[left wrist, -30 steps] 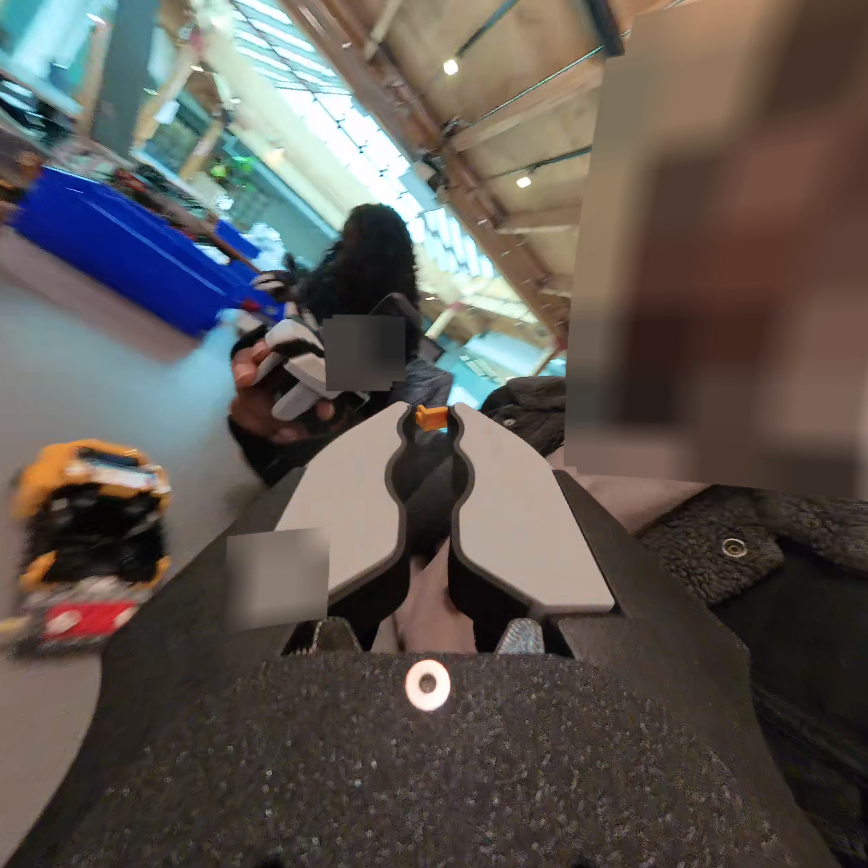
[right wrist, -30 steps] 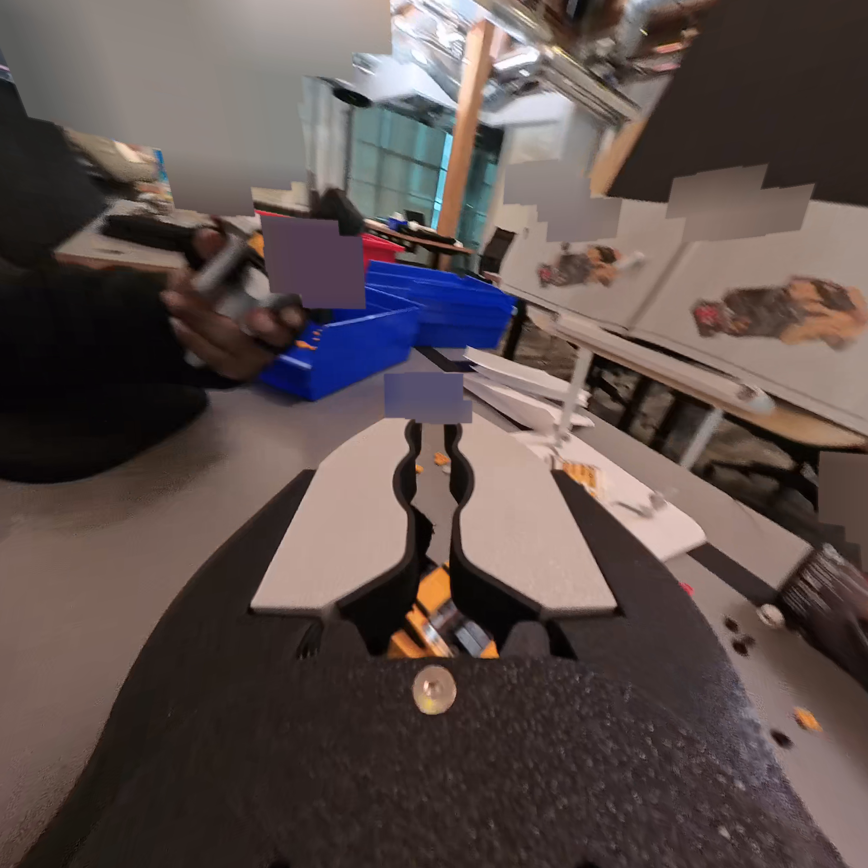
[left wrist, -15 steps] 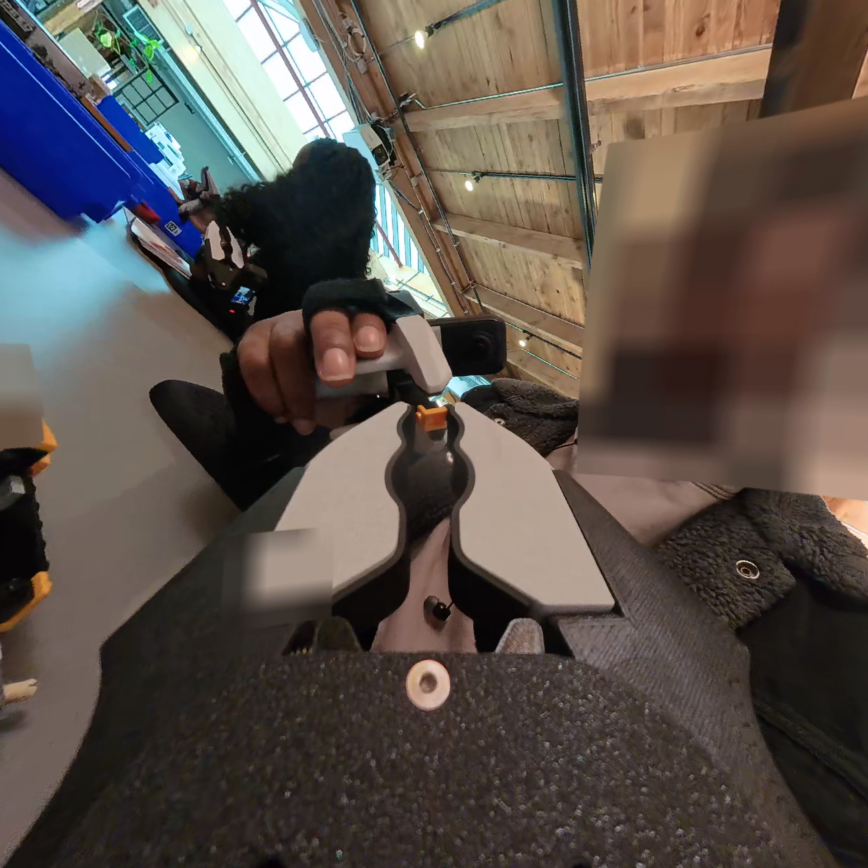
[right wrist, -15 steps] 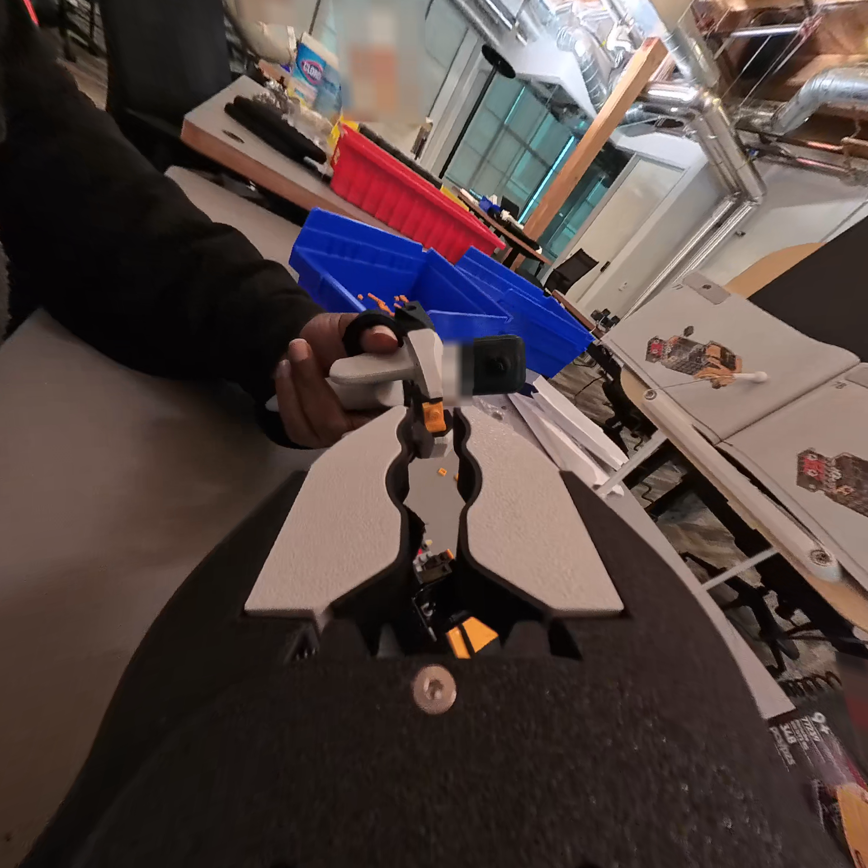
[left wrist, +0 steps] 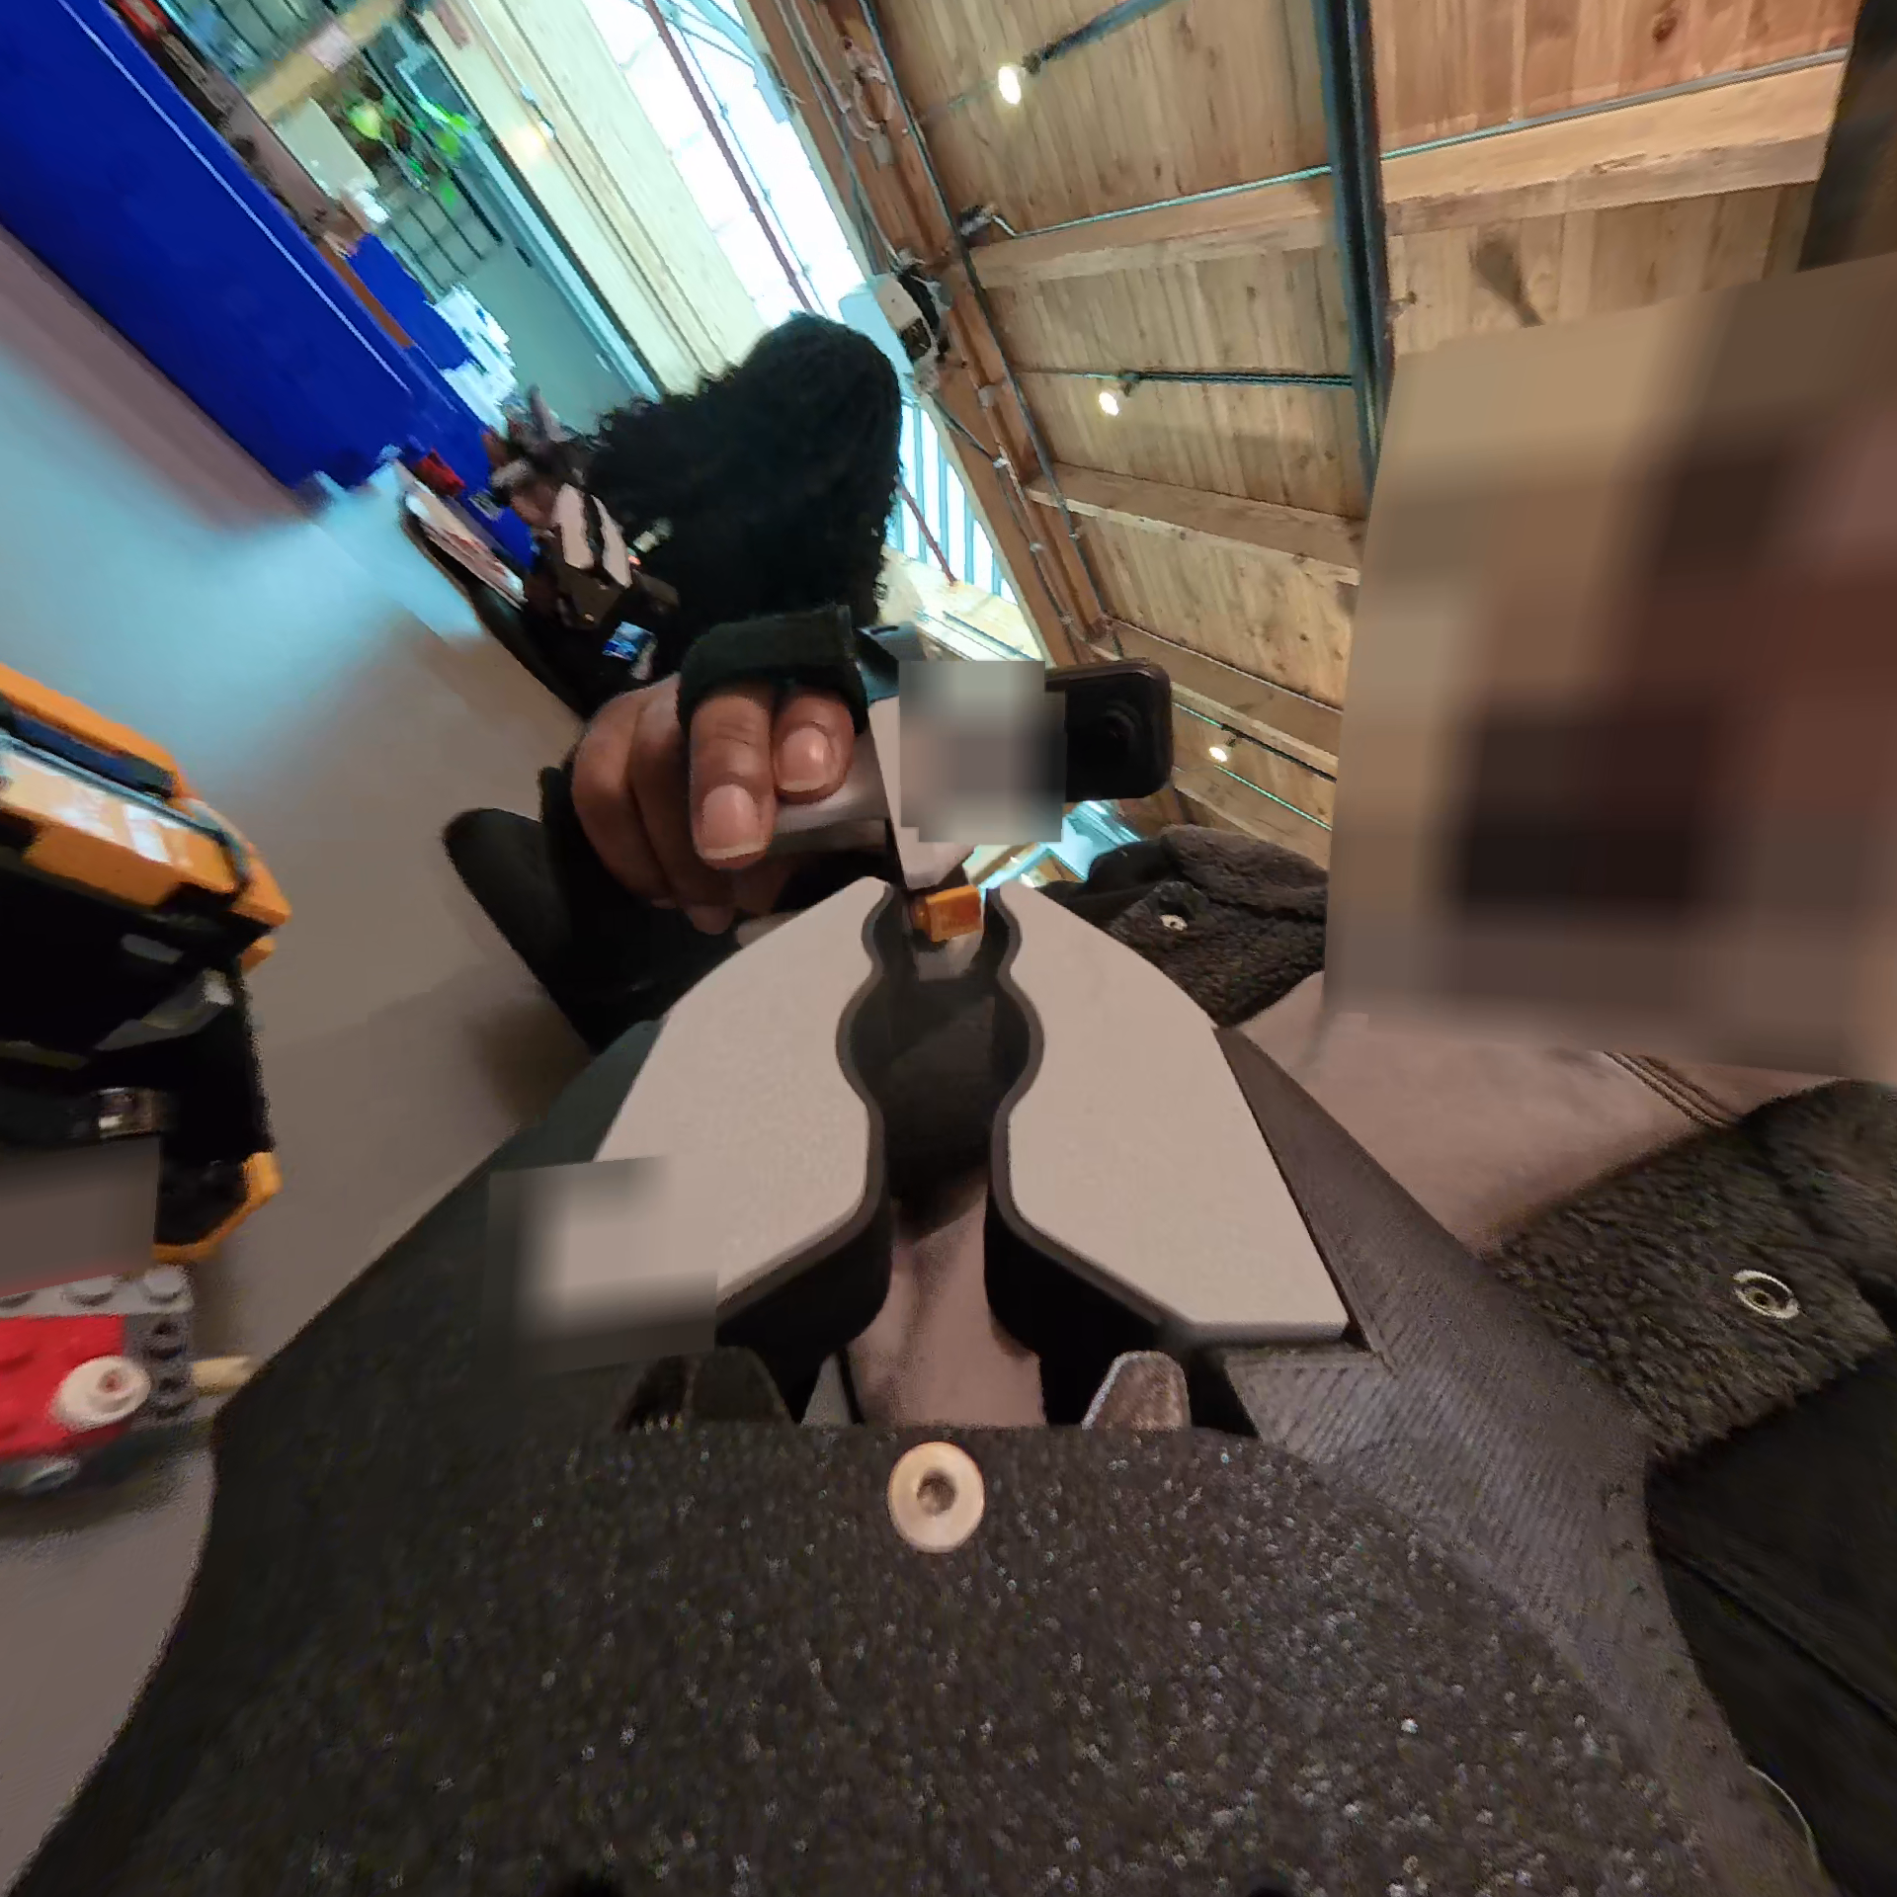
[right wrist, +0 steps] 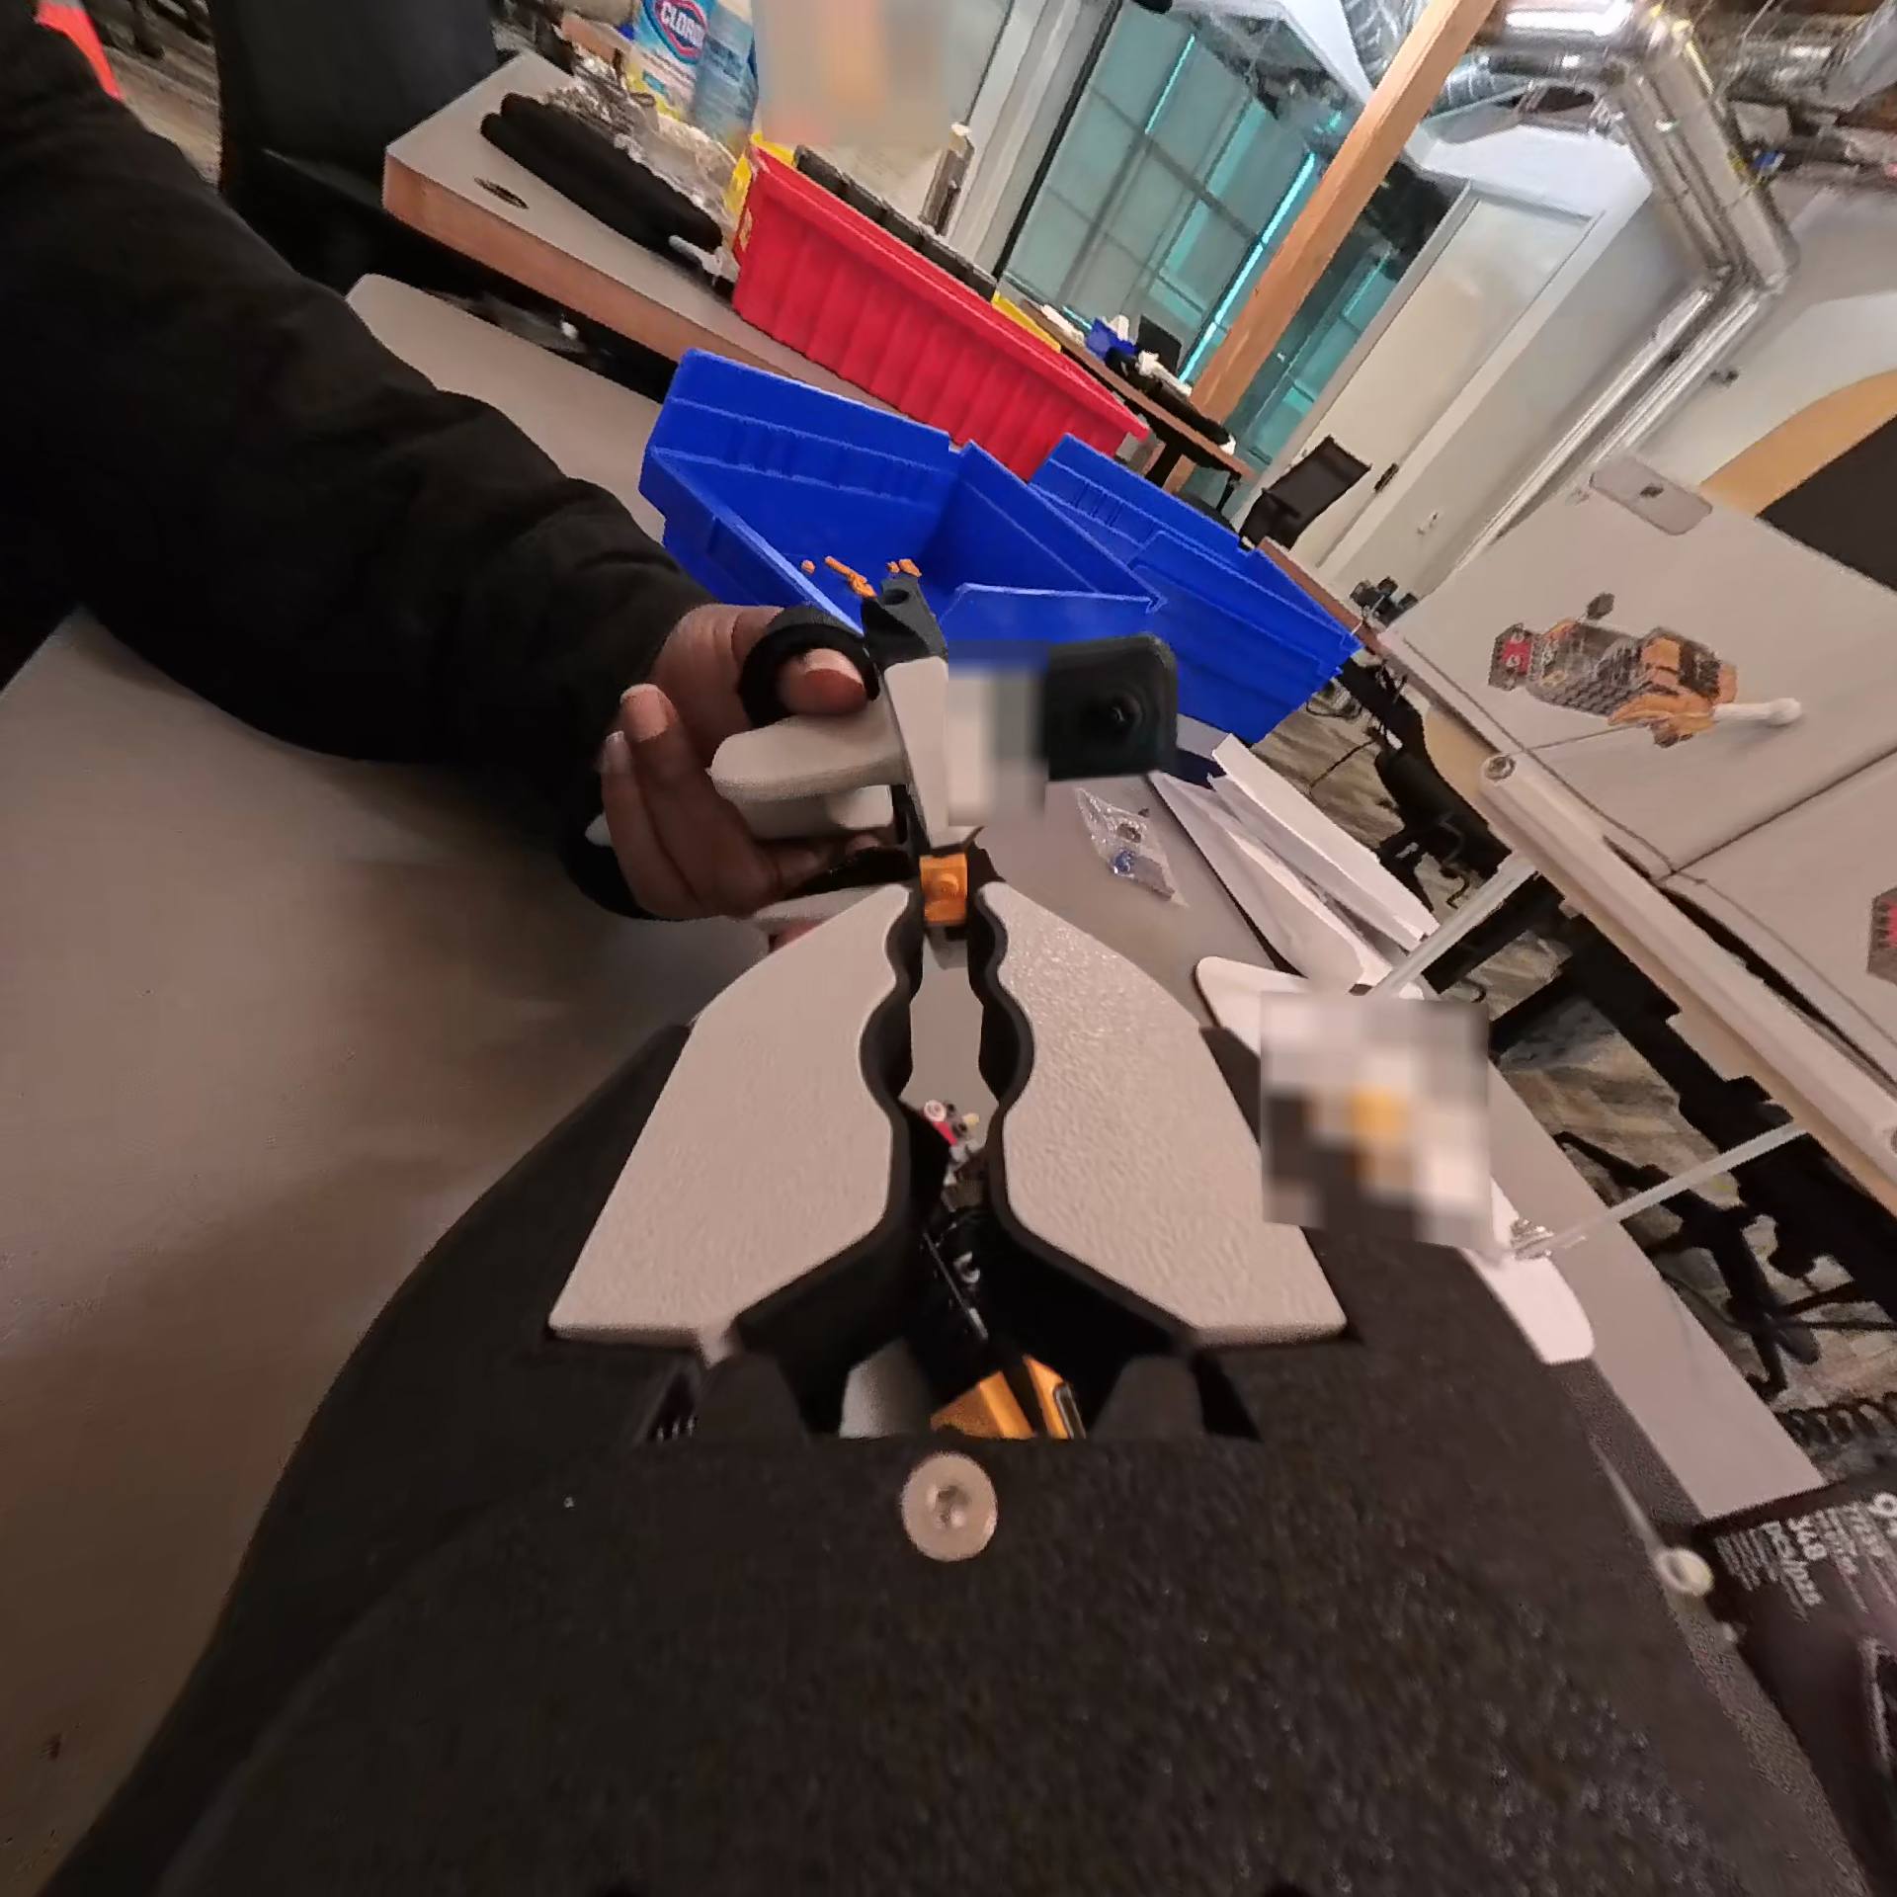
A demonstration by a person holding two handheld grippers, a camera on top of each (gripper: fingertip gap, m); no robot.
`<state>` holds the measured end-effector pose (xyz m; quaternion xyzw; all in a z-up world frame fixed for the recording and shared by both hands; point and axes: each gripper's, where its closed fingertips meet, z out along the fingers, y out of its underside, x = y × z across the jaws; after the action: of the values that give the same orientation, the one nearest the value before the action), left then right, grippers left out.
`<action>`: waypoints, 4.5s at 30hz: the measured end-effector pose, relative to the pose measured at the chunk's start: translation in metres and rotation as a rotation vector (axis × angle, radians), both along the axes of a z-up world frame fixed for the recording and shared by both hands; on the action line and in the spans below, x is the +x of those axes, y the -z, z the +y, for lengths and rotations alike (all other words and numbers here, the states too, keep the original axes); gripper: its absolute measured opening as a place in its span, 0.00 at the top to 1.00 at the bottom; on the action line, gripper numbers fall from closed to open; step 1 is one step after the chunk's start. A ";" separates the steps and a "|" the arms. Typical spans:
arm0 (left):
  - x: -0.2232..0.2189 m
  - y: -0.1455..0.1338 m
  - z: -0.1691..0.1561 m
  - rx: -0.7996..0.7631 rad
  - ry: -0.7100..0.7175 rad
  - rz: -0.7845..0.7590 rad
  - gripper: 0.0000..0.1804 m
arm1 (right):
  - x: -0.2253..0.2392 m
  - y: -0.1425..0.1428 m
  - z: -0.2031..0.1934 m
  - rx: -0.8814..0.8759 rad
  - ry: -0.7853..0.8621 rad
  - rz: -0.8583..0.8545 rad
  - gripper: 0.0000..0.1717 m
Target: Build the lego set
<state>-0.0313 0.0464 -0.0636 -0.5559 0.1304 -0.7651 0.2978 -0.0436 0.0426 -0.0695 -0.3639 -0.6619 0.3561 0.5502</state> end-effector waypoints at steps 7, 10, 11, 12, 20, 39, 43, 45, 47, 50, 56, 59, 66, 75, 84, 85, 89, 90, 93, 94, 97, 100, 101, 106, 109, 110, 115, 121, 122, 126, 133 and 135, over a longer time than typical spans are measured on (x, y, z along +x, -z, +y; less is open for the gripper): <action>-0.023 0.018 0.024 0.064 -0.228 0.197 0.88 | 0.002 0.013 0.020 -0.084 0.059 -0.078 0.95; -0.033 0.027 0.032 0.131 -0.327 0.329 0.89 | 0.004 0.029 0.030 -0.098 0.087 -0.185 0.96; -0.036 0.031 0.035 0.158 -0.358 0.385 0.90 | 0.006 0.036 0.034 -0.094 0.098 -0.234 0.96; -0.038 0.035 0.037 0.185 -0.387 0.439 0.91 | 0.008 0.042 0.037 -0.084 0.106 -0.278 0.96; -0.039 0.058 0.040 0.310 -0.440 0.729 0.93 | 0.029 0.082 0.032 -0.048 0.031 -0.660 0.95; -0.034 0.068 0.037 0.352 -0.432 0.840 0.93 | 0.041 0.125 0.015 0.310 -0.162 -1.200 0.95; -0.035 0.067 0.037 0.357 -0.433 0.841 0.93 | 0.039 0.129 0.016 0.345 -0.176 -1.232 0.95; -0.034 0.066 0.037 0.359 -0.434 0.838 0.93 | 0.038 0.131 0.015 0.347 -0.181 -1.241 0.95; -0.034 0.065 0.036 0.359 -0.432 0.835 0.94 | 0.037 0.132 0.015 0.346 -0.182 -1.241 0.95; -0.033 0.064 0.036 0.361 -0.428 0.833 0.93 | 0.037 0.134 0.013 0.336 -0.182 -1.237 0.92; -0.032 0.064 0.035 0.362 -0.424 0.834 0.93 | 0.033 0.125 0.012 0.277 -0.169 -1.158 0.88; -0.032 0.064 0.035 0.360 -0.425 0.833 0.93 | 0.029 0.109 0.011 0.170 -0.150 -1.044 0.87; -0.031 0.066 0.035 0.355 -0.420 0.839 0.93 | 0.037 0.081 0.024 -0.076 -0.032 -0.766 0.85; -0.031 0.072 0.036 0.339 -0.420 0.861 0.93 | 0.073 0.102 0.030 -0.317 0.164 -0.739 0.86; -0.032 0.077 0.037 0.340 -0.420 0.899 0.93 | 0.052 0.120 0.012 -0.379 0.166 -0.812 0.94; -0.033 0.077 0.037 0.340 -0.421 0.900 0.93 | 0.048 0.122 0.012 -0.371 0.163 -0.822 0.94; -0.032 0.078 0.036 0.337 -0.413 0.905 0.93 | 0.032 0.128 0.014 -0.341 0.161 -0.843 0.97; -0.032 0.079 0.035 0.334 -0.408 0.907 0.93 | 0.029 0.129 0.015 -0.333 0.166 -0.843 0.97; -0.035 0.083 0.037 0.328 -0.417 0.947 0.93 | 0.021 0.127 0.016 -0.304 0.152 -0.820 0.97; -0.039 0.085 0.039 0.325 -0.433 0.971 0.93 | 0.019 0.123 0.016 -0.297 0.147 -0.797 0.97; -0.050 0.084 0.045 0.314 -0.491 0.998 0.94 | 0.013 0.101 0.022 -0.284 0.132 -0.645 0.96; -0.069 0.080 0.054 0.307 -0.591 1.040 0.95 | 0.009 0.059 0.035 -0.308 0.137 -0.356 0.93; -0.077 0.079 0.058 0.306 -0.636 1.060 0.96 | 0.009 0.043 0.043 -0.321 0.162 -0.243 0.91; -0.125 0.064 0.071 0.274 -0.878 1.089 0.98 | 0.043 -0.014 0.112 -0.391 0.459 0.224 0.85; -0.163 0.041 0.073 0.301 -1.092 1.096 1.00 | 0.066 -0.021 0.135 -0.382 0.590 0.317 0.96; -0.178 0.031 0.071 0.310 -1.167 1.099 1.00 | 0.070 -0.021 0.138 -0.377 0.611 0.329 0.99; -0.263 -0.026 0.033 0.284 -1.507 1.104 1.00 | 0.073 -0.022 0.140 -0.368 0.633 0.338 1.00; -0.383 -0.034 -0.021 -0.039 -1.408 1.499 0.96 | 0.068 -0.016 0.136 -0.378 0.621 0.307 1.00; -0.395 -0.025 -0.029 -0.120 -1.307 1.550 0.94 | 0.068 -0.016 0.136 -0.374 0.621 0.307 1.00; -0.430 0.031 -0.064 -0.434 -0.831 1.760 0.94 | 0.069 -0.016 0.136 -0.374 0.625 0.303 1.00; -0.447 0.099 -0.111 -0.730 -0.210 1.968 0.89 | 0.065 -0.008 0.134 -0.366 0.609 0.261 1.00; -0.451 0.107 -0.114 -0.759 -0.127 1.990 0.88 | 0.064 -0.007 0.134 -0.364 0.609 0.254 1.00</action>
<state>-0.4823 -0.0675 -0.1711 -0.9929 0.0388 0.0595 -0.0959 0.0208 0.1769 -0.0623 -0.5886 -0.3759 0.3303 0.6350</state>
